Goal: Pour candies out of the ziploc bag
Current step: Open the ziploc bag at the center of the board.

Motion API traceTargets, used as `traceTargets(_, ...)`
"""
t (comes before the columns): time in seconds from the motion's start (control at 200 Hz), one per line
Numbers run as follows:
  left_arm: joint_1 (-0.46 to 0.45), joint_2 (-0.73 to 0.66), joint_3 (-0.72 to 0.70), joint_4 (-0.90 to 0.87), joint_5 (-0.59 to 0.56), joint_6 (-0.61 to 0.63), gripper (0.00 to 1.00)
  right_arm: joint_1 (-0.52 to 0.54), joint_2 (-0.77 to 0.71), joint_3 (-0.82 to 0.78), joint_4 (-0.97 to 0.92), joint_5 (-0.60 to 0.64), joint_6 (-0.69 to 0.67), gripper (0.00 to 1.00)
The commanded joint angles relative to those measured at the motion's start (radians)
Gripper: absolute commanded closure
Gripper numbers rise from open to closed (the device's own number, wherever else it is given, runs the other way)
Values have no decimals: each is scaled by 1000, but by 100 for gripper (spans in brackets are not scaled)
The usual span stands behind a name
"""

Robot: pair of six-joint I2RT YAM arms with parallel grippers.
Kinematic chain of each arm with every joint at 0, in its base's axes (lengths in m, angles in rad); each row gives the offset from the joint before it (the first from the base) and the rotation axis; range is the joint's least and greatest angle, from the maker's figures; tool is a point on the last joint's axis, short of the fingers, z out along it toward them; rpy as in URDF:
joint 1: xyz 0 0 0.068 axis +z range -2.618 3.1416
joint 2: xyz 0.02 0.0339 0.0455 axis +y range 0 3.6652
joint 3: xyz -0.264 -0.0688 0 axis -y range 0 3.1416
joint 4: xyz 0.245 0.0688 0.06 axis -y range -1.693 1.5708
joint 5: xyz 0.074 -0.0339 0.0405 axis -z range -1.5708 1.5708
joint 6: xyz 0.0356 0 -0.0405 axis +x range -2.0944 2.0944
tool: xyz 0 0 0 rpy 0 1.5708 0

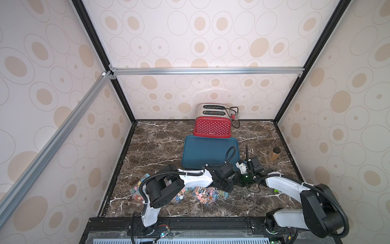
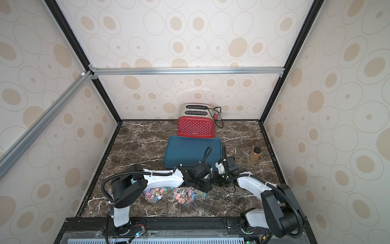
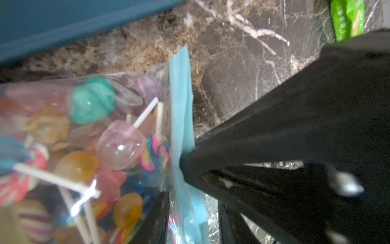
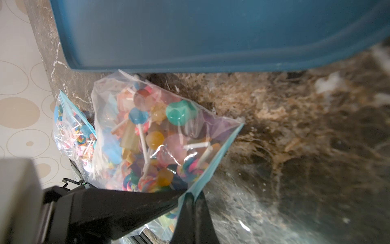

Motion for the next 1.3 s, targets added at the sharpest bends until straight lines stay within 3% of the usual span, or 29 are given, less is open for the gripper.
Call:
traceTargets(0.0, -3, -33, 12, -60, -42, 20, 61, 8, 6, 0, 18, -10, 2, 100)
traceTargets(0.231, -2, -44, -2, -39, -45, 14, 65, 9, 7, -6, 19, -8, -1, 100)
traceTargets(0.672, 24, -105, -68, 36, -16, -10, 61, 9, 29, -13, 31, -10, -5, 100)
traceTargets(1.293, 28, -48, -45, 36, -8, -17, 67, 9, 16, -16, 31, -17, -1, 100)
